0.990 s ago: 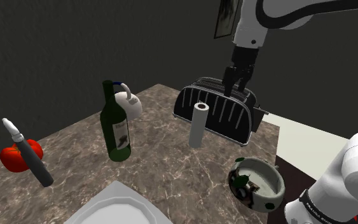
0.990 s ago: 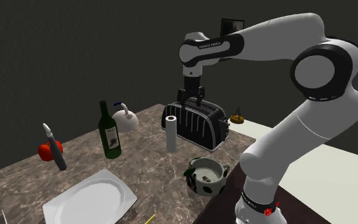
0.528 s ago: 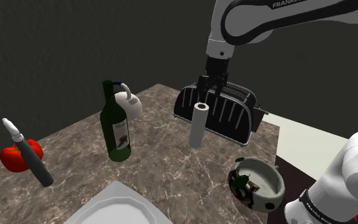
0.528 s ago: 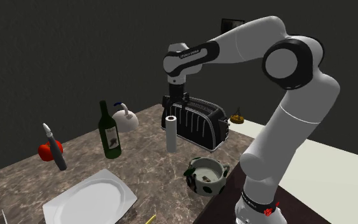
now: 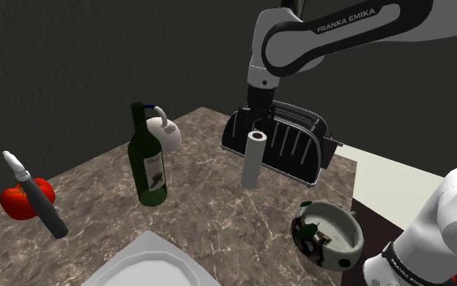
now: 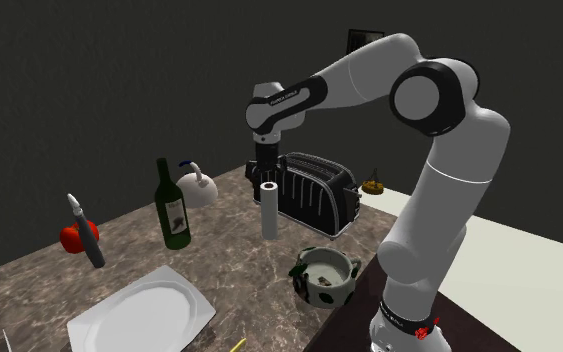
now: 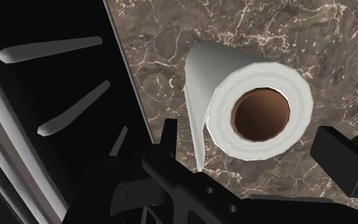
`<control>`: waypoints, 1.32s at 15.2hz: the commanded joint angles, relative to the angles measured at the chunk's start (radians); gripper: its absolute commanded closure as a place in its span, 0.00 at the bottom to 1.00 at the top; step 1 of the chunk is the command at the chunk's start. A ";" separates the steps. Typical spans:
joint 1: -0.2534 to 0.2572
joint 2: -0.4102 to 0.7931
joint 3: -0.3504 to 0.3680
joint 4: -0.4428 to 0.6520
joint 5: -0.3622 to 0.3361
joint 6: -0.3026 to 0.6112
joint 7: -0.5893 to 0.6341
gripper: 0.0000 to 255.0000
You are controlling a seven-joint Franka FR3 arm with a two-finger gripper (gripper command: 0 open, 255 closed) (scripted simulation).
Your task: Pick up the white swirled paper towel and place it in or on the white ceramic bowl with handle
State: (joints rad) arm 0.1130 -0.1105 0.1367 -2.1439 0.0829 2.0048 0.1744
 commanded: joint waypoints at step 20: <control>0.002 0.017 0.003 -0.032 0.000 0.049 0.002 1.00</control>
State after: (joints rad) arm 0.1147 -0.0938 0.1392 -2.1745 0.0824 2.0536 0.1761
